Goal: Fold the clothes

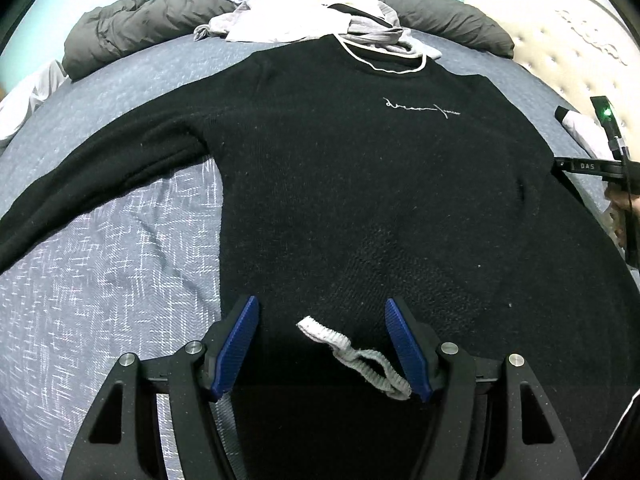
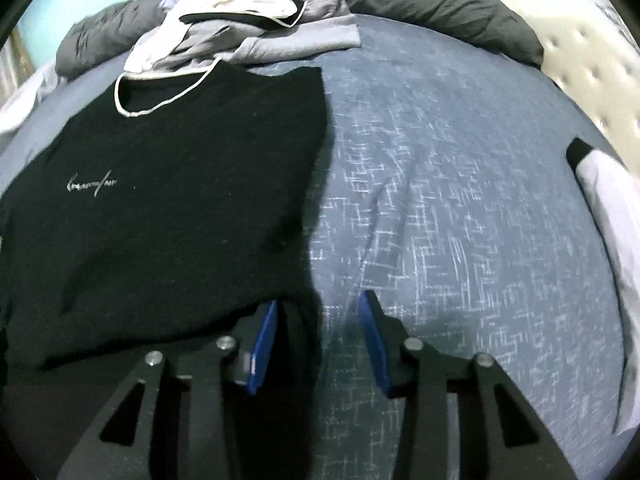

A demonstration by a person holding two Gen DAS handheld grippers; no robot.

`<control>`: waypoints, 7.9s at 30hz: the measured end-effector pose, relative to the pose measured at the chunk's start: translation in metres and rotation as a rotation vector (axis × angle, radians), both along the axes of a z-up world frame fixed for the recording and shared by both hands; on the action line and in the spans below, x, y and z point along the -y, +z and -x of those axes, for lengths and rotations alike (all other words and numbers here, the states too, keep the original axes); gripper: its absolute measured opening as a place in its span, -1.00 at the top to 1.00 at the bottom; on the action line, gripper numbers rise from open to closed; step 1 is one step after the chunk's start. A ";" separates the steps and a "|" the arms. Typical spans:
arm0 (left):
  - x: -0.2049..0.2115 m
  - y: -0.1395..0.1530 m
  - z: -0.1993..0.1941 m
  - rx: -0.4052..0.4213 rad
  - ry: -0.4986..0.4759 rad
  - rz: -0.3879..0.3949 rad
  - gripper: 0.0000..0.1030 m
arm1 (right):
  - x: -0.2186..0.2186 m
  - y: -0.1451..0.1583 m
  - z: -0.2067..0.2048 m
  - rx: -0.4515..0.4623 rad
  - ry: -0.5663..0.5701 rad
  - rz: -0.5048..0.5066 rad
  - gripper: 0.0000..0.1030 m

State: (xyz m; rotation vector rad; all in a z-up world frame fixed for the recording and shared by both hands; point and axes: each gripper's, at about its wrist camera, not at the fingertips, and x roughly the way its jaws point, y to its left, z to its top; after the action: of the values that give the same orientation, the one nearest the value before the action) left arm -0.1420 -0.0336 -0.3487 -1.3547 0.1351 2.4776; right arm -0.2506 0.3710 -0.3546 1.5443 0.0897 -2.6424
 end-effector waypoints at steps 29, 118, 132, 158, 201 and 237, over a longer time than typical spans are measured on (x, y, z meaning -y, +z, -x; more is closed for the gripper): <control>0.014 0.016 0.017 -0.008 0.033 -0.039 -0.41 | -0.004 0.068 0.080 -0.087 0.017 0.206 0.20; 0.361 0.130 0.090 -0.126 0.667 -0.266 0.75 | 0.043 0.031 -0.092 -0.184 -0.036 0.519 -0.32; 0.133 0.267 0.115 -0.214 0.219 -0.350 0.80 | 0.013 0.037 -0.112 -0.199 -0.100 0.527 -0.32; -0.132 0.097 0.025 0.147 -0.180 -0.233 0.13 | -0.013 0.028 -0.138 -0.136 -0.116 0.594 -0.34; 0.058 0.032 0.092 0.106 0.216 -0.087 0.07 | -0.001 0.045 -0.131 -0.273 -0.130 0.593 0.90; 0.035 0.025 0.120 0.070 -0.003 0.016 0.91 | -0.012 0.028 -0.126 -0.180 -0.167 0.698 0.90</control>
State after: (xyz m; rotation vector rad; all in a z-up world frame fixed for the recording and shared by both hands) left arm -0.2625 -0.0689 -0.3233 -1.4444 0.1420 2.4285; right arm -0.1244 0.3828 -0.3262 1.1088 -0.8813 -2.4945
